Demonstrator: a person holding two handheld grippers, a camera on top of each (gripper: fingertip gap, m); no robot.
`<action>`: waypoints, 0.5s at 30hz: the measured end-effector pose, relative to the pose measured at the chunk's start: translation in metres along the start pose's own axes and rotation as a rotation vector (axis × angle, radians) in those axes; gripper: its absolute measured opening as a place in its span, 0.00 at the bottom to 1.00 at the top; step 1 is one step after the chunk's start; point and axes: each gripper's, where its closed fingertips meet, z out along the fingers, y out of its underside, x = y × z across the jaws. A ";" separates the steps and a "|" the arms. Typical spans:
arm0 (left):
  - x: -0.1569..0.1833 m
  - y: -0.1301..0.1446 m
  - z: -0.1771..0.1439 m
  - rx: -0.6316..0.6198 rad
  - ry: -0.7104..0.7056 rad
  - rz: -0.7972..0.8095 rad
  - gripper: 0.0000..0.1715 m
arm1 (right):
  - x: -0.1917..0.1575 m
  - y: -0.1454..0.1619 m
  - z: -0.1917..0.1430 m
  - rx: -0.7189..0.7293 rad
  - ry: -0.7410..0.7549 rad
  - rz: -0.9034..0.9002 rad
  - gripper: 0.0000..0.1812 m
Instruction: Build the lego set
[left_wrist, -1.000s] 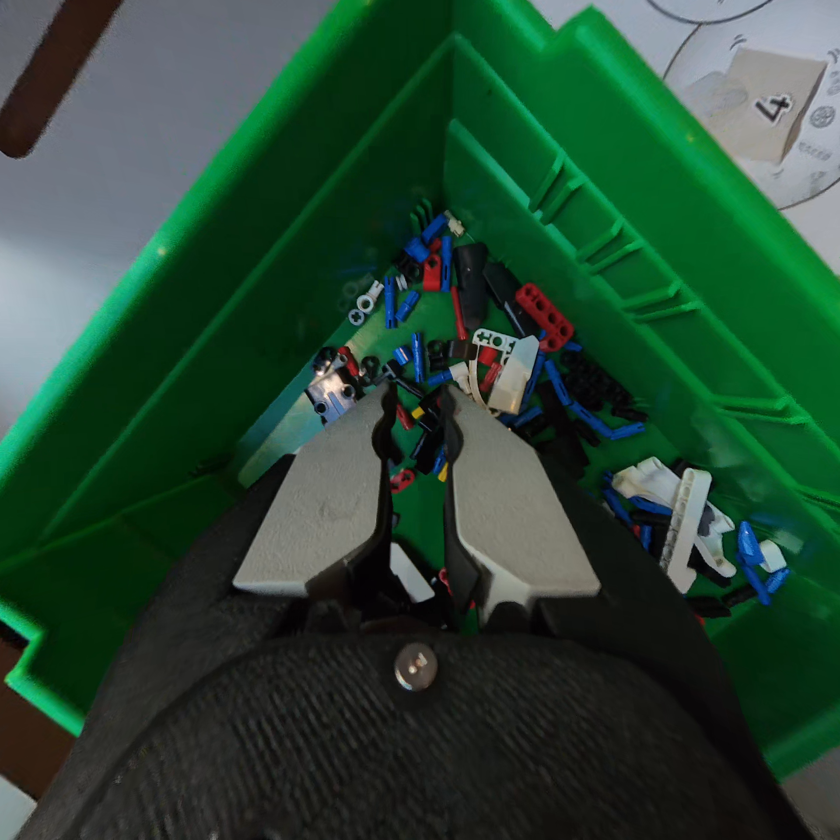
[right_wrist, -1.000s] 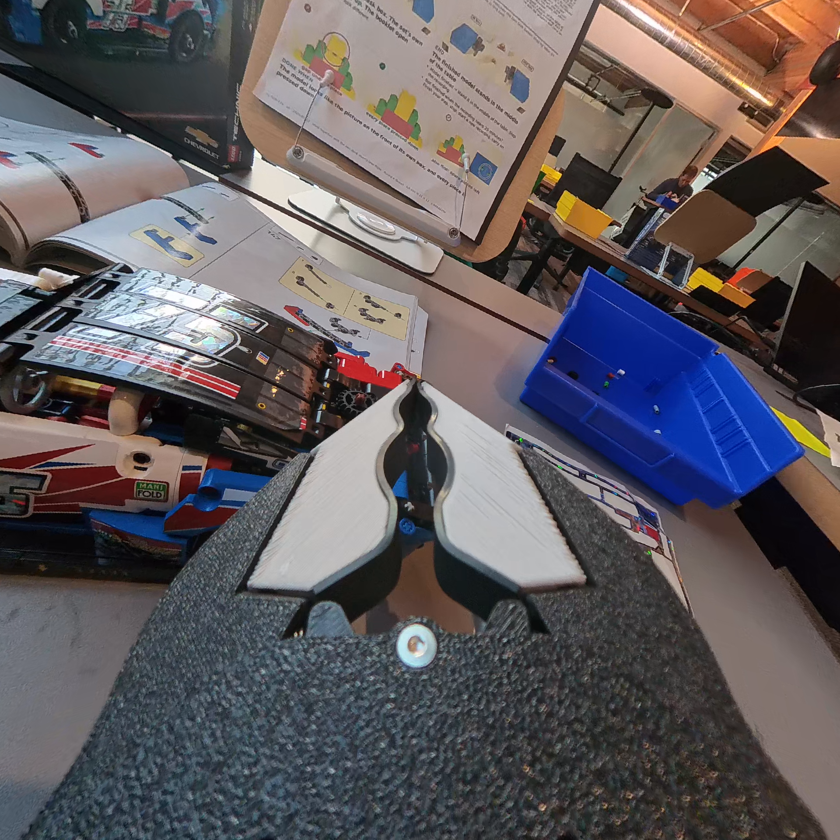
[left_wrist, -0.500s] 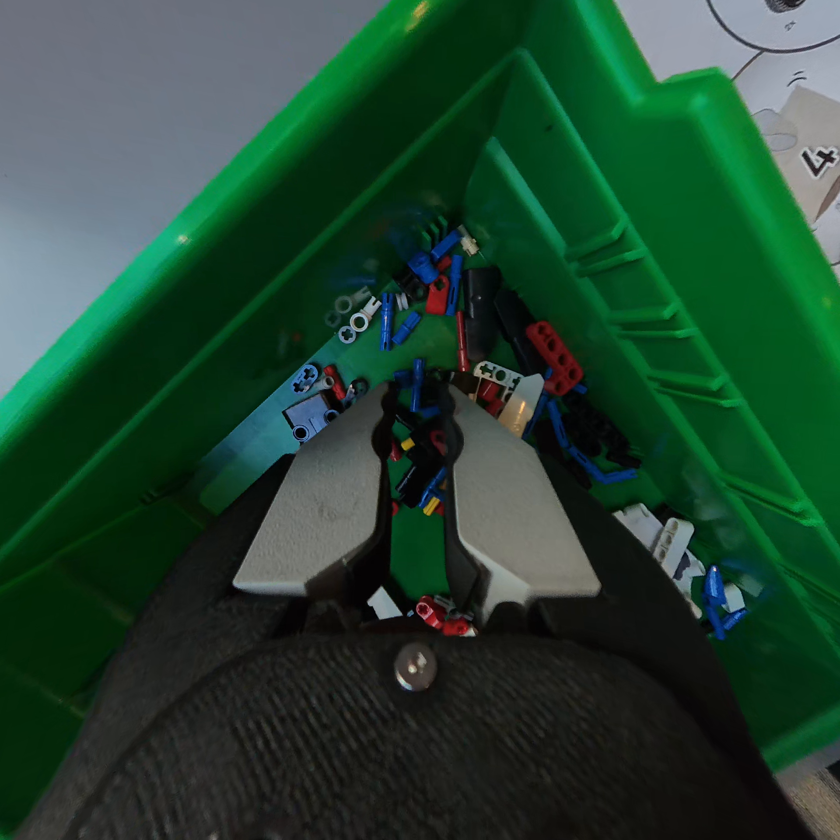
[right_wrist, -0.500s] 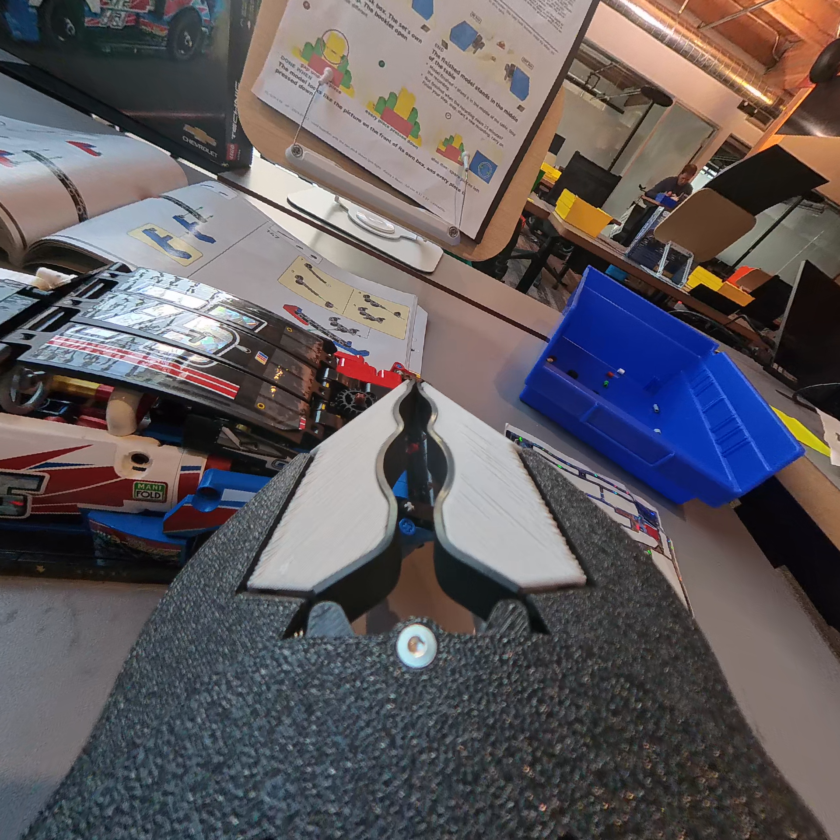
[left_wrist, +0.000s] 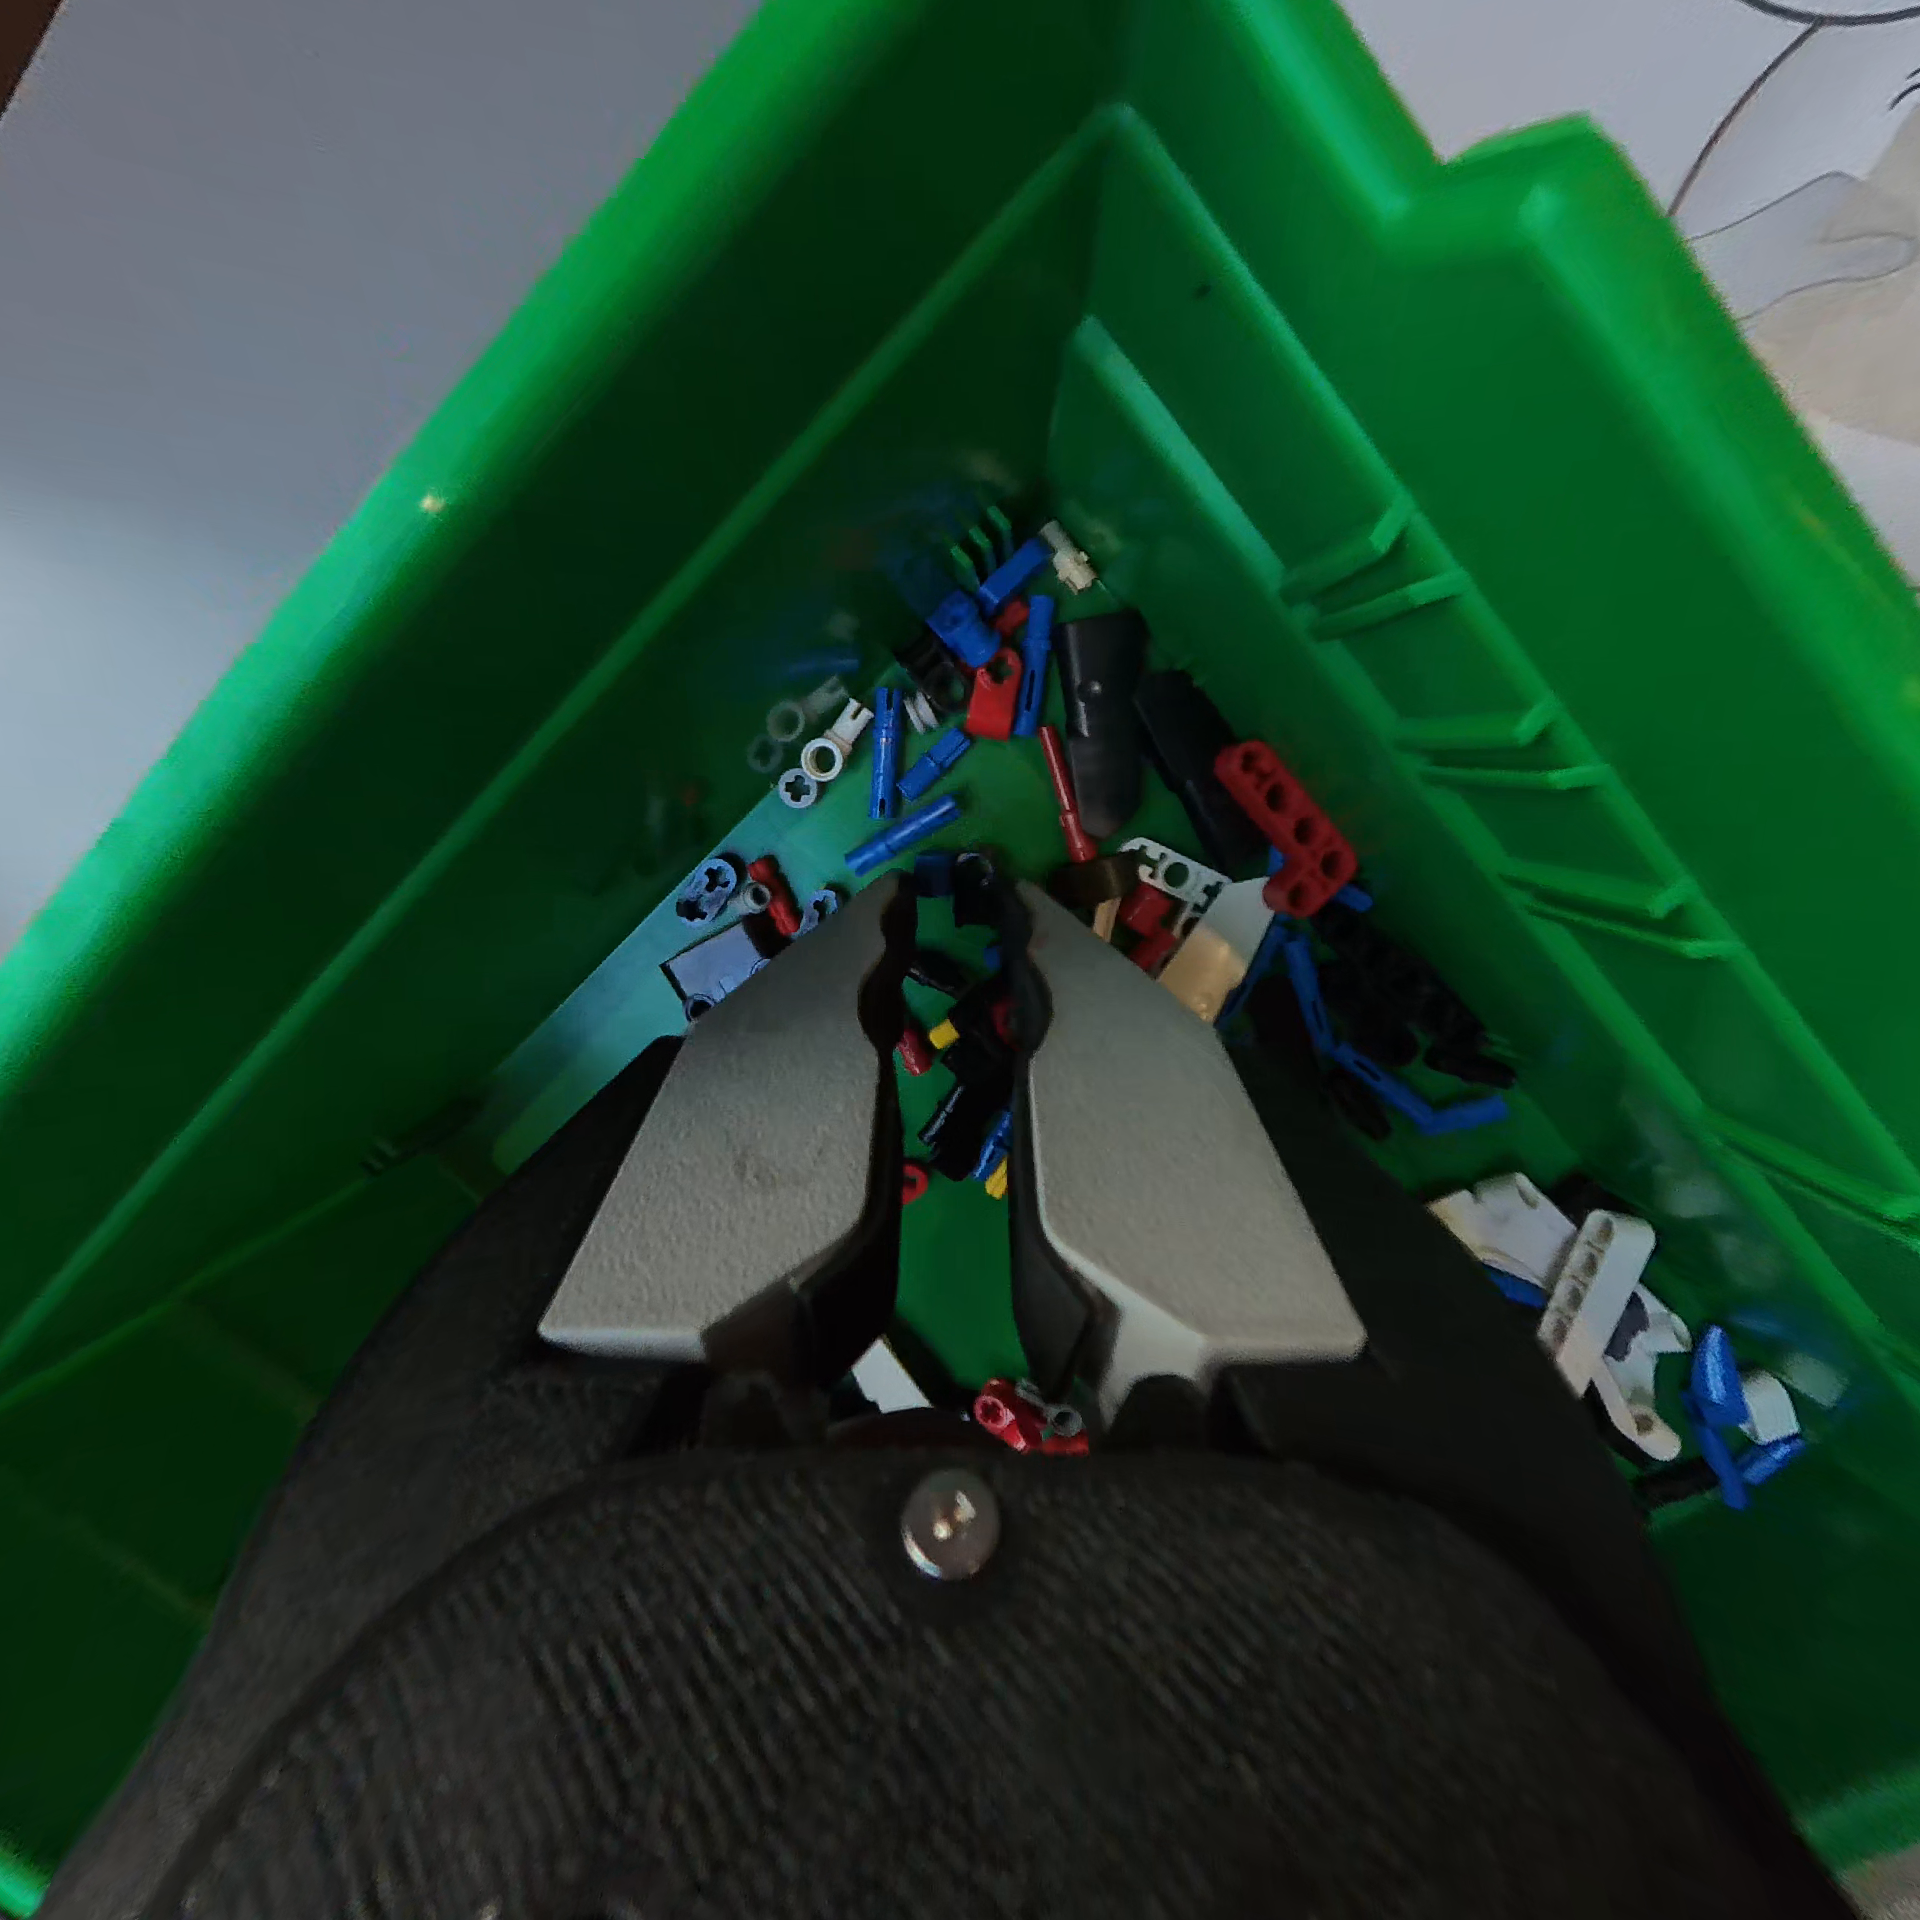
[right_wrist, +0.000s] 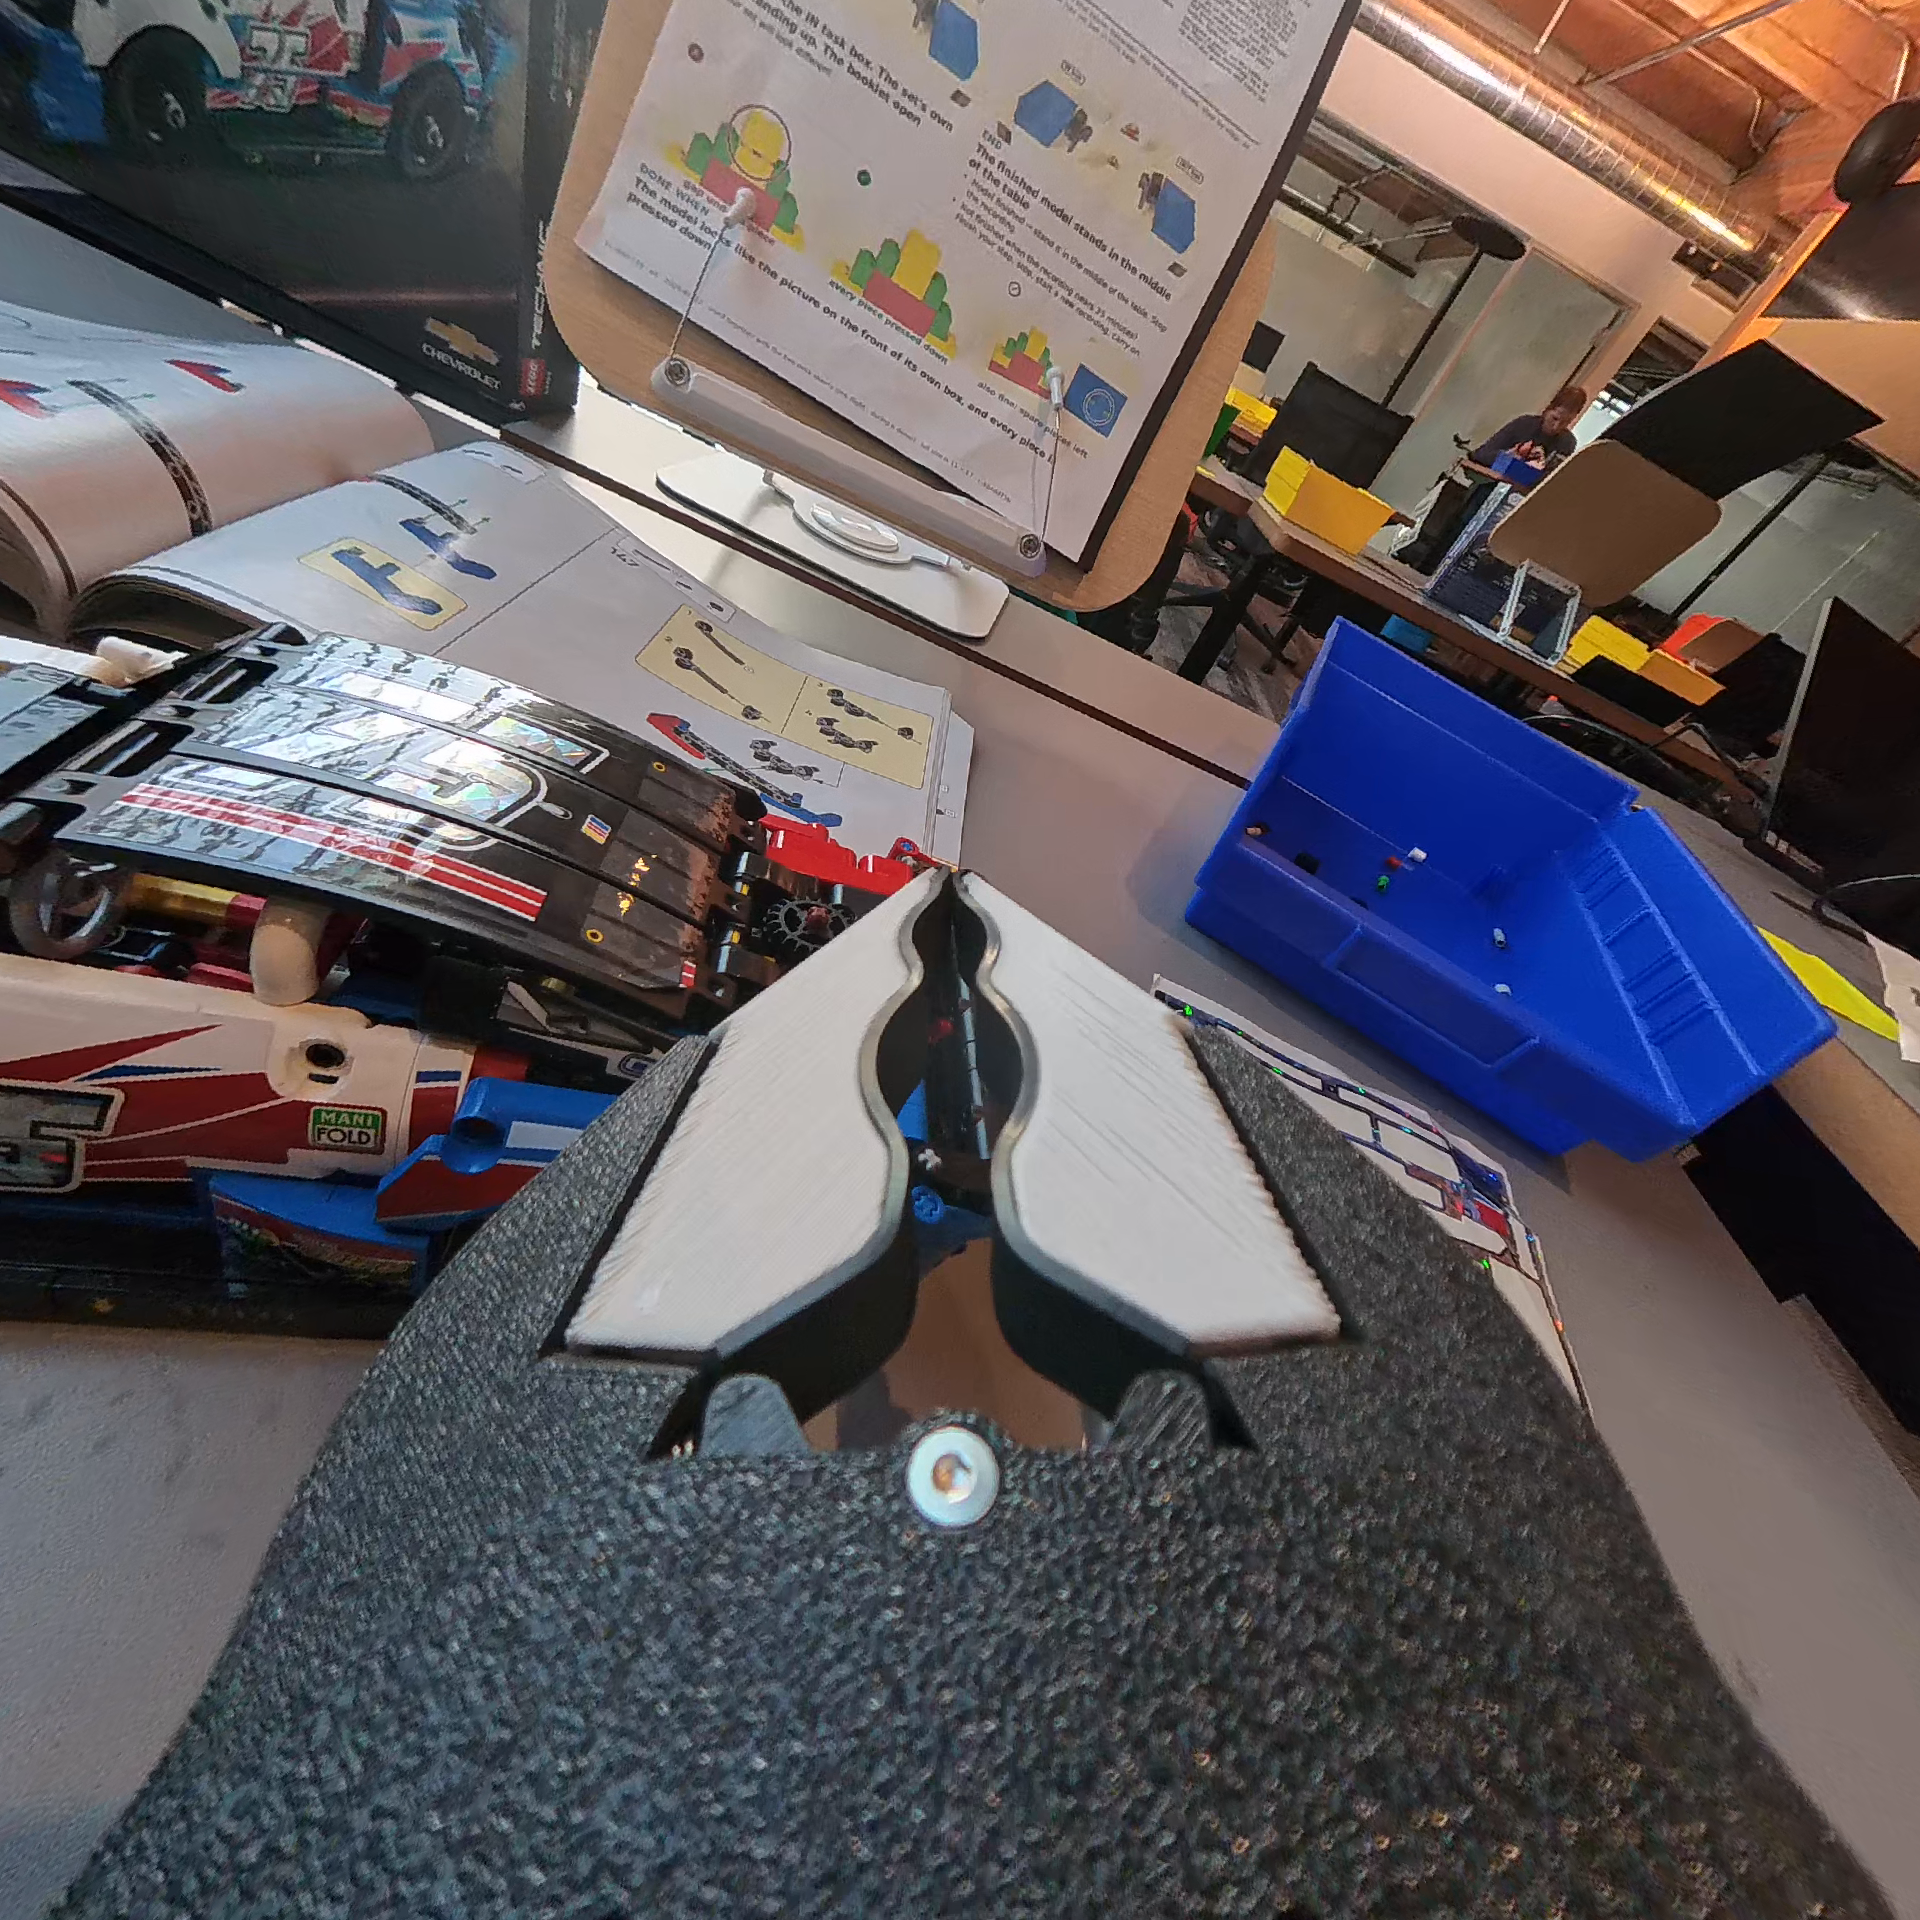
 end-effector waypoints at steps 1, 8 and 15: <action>0.001 -0.001 -0.002 0.008 0.009 -0.003 0.08 | 0.000 0.000 0.000 -0.001 -0.001 -0.001 0.00; -0.001 0.000 -0.015 0.029 0.039 -0.025 0.08 | -0.001 -0.001 -0.001 0.008 -0.007 0.004 0.00; 0.003 -0.016 -0.055 0.137 -0.055 -0.008 0.08 | -0.002 -0.001 0.000 0.006 -0.009 -0.002 0.00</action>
